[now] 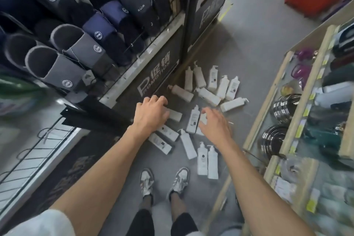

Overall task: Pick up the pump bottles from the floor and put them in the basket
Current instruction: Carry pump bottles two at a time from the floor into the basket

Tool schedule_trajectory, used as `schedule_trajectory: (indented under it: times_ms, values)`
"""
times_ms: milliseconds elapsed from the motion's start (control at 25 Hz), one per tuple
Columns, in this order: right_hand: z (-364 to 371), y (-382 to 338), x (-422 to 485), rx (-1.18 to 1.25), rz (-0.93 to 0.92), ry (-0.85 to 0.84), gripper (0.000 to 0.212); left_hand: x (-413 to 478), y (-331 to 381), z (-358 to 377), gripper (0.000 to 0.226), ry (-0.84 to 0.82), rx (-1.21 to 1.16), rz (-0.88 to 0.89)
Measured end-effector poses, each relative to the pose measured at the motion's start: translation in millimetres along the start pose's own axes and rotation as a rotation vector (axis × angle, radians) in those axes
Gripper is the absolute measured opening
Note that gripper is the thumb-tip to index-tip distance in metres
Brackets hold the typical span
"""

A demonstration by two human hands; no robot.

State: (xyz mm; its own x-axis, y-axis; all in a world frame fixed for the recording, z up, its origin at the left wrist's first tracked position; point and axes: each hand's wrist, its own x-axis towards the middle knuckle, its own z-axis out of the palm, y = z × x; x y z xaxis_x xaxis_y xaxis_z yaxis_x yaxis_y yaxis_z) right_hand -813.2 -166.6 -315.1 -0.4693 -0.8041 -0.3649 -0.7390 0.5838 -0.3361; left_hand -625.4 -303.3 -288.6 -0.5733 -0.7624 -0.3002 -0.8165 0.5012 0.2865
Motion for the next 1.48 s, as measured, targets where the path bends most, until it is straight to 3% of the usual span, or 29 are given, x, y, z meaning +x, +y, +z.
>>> schedule_trajectory:
  times_ms: [440, 680, 840, 1000, 1240, 1480]
  values:
    - [214, 73, 69, 0.106, 0.280, -0.188, 0.042, 50, -102, 241, 0.050, -0.407, 0.049, -0.219]
    - [324, 117, 105, 0.171, 0.422, -0.213, 0.052, 74, -152, 360, 0.047, -0.519, -0.354, -0.566]
    - [405, 145, 129, 0.177, 0.460, -0.239, 0.057, 89, -171, 448, 0.046, -0.434, -0.531, -0.690]
    - [488, 182, 163, 0.172, 0.463, -0.244, 0.061, 119, -190, 550, 0.032, -0.352, -0.727, -0.873]
    - [589, 237, 204, 0.151, 0.476, -0.218, 0.062, 149, -212, 673, 0.043, -0.196, -0.903, -1.177]
    - [646, 261, 227, 0.172, 0.483, -0.159, 0.073, 179, -210, 727, 0.068, -0.036, -1.039, -1.425]
